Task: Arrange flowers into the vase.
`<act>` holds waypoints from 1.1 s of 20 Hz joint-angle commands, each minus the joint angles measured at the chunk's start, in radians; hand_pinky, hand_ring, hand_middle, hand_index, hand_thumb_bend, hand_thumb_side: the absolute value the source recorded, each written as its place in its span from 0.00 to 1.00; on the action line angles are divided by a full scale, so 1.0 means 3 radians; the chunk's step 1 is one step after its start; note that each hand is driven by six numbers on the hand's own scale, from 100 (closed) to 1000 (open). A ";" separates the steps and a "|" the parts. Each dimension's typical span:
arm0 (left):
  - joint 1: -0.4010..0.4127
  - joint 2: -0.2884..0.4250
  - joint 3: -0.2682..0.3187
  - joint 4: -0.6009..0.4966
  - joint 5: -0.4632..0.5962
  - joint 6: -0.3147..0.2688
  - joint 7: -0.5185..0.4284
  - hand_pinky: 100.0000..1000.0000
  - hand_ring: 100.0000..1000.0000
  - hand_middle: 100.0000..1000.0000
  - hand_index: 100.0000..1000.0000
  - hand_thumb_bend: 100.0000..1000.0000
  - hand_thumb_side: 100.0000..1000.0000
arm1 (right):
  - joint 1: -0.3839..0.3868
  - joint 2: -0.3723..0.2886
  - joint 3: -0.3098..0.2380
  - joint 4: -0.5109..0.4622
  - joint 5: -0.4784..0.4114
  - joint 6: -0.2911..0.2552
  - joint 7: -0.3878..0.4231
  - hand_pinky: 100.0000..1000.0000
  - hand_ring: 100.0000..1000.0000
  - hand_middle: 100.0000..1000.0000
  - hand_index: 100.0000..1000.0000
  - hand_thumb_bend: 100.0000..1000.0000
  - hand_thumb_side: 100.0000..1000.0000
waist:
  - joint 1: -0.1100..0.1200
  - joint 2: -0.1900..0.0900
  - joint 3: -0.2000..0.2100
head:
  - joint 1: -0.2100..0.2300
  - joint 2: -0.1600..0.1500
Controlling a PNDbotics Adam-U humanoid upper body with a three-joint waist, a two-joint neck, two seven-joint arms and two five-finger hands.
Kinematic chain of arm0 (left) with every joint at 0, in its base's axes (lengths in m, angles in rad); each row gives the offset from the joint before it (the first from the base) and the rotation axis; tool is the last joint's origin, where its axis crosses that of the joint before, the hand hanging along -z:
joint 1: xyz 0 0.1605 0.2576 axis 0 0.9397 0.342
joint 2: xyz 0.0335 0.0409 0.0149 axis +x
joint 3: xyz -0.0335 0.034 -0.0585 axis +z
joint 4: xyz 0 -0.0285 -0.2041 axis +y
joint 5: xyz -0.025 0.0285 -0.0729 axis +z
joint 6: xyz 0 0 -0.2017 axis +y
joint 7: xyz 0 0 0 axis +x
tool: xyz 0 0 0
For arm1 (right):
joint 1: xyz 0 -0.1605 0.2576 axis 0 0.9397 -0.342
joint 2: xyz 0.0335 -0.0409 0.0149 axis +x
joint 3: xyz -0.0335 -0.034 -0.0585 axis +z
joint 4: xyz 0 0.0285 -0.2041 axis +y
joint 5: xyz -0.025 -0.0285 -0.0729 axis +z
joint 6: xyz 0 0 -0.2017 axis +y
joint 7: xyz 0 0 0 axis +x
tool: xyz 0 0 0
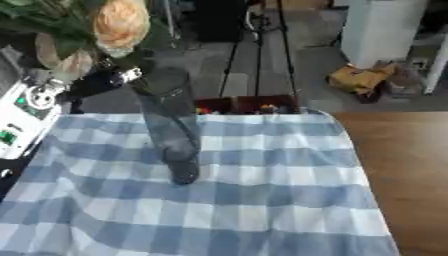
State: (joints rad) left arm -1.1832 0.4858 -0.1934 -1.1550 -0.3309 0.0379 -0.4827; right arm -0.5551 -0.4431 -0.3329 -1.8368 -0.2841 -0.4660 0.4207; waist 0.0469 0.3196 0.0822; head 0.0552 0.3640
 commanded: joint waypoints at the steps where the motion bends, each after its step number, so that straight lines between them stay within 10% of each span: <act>1: -0.0033 0.0139 0.0030 -0.0060 0.0018 0.0007 0.0026 0.91 1.00 1.00 1.00 0.28 0.97 | -0.0039 -0.0043 -0.0031 -0.0074 -0.0011 0.0005 -0.0015 0.63 0.75 0.73 0.76 0.00 1.00 | -0.0012 -0.0094 0.0009 | 0.0007 -0.0016; 22: 0.0051 0.0188 0.0030 -0.0177 0.0246 -0.0077 0.0101 0.91 1.00 1.00 1.00 0.28 0.96 | -0.0038 -0.0038 -0.0033 -0.0083 -0.0007 0.0011 -0.0032 0.63 0.75 0.73 0.76 0.00 1.00 | -0.0016 -0.0099 0.0011 | 0.0005 -0.0031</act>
State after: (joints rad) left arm -1.1517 0.5033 -0.1928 -1.1907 -0.2636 0.0203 -0.4559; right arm -0.5549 -0.4419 -0.3383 -1.8375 -0.2841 -0.4635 0.4149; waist 0.0439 0.3178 0.0860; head 0.0552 0.3640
